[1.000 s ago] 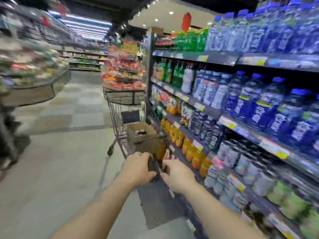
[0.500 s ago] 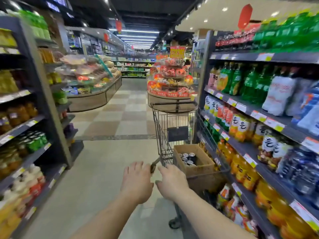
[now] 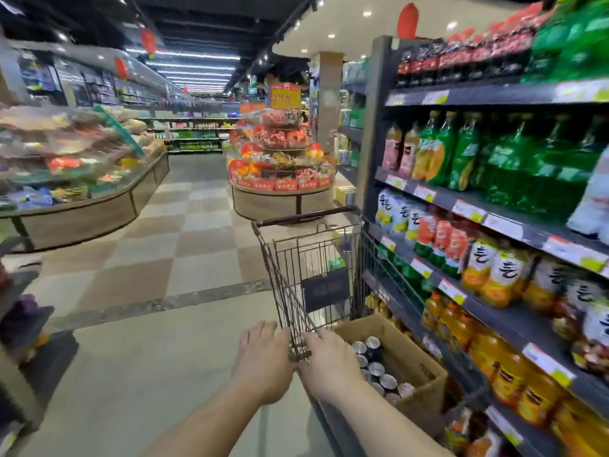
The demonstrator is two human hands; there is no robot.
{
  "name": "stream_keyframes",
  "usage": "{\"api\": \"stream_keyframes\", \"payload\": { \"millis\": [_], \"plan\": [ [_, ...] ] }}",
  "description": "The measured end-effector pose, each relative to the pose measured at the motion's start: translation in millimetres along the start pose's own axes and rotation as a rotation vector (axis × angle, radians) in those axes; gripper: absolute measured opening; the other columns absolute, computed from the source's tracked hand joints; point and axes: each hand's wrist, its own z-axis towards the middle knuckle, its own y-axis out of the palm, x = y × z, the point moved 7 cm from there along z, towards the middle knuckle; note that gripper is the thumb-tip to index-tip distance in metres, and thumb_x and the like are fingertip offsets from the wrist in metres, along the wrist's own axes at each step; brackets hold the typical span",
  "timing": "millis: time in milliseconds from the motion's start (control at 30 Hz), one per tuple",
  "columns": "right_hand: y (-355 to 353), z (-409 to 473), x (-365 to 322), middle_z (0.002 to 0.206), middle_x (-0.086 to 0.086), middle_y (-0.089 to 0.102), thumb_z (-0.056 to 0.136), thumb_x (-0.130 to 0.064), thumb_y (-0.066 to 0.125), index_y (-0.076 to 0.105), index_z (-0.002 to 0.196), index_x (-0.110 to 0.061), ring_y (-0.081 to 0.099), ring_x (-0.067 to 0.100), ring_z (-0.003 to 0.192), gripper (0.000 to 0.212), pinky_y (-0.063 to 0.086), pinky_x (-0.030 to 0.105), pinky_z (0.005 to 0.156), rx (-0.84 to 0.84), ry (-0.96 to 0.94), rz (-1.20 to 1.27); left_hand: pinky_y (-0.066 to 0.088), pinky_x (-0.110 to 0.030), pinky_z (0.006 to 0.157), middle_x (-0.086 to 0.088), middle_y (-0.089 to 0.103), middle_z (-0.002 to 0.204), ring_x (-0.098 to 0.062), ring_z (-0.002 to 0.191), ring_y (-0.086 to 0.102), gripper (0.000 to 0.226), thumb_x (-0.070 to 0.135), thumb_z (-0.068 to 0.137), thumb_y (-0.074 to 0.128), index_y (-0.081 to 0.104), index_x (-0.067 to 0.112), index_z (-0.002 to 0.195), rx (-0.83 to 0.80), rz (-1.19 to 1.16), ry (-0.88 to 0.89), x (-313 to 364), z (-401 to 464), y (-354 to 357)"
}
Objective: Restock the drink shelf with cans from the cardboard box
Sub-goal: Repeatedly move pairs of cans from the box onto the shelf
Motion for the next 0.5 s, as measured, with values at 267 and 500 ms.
{"api": "stream_keyframes", "payload": {
  "millis": [267,500],
  "plan": [
    [-17.1,72.2,109.4,0.145,0.003,0.045,0.093,-0.04,0.051,0.041,0.142,-0.024,0.041,0.026,0.133,0.053,0.035,0.041,0.109,0.134,0.379,0.067,0.032,-0.04,0.109,-0.001,0.045,0.14,-0.024,0.13,0.038,0.058,0.049,0.084,0.051,0.043,0.027,0.137,-0.019,-0.024,0.425,67.6,160.7,41.1],
    [-9.1,138.3,222.3,0.136,-0.002,0.051,0.092,-0.038,0.054,0.045,0.139,-0.028,0.047,0.023,0.126,0.049,0.04,0.038,0.104,0.161,0.596,0.119,0.029,-0.045,0.111,-0.002,0.041,0.143,-0.026,0.133,0.035,0.063,0.048,0.086,0.055,0.037,0.026,0.142,-0.071,-0.035,0.599,122.7,273.8,97.1]
  ]
}}
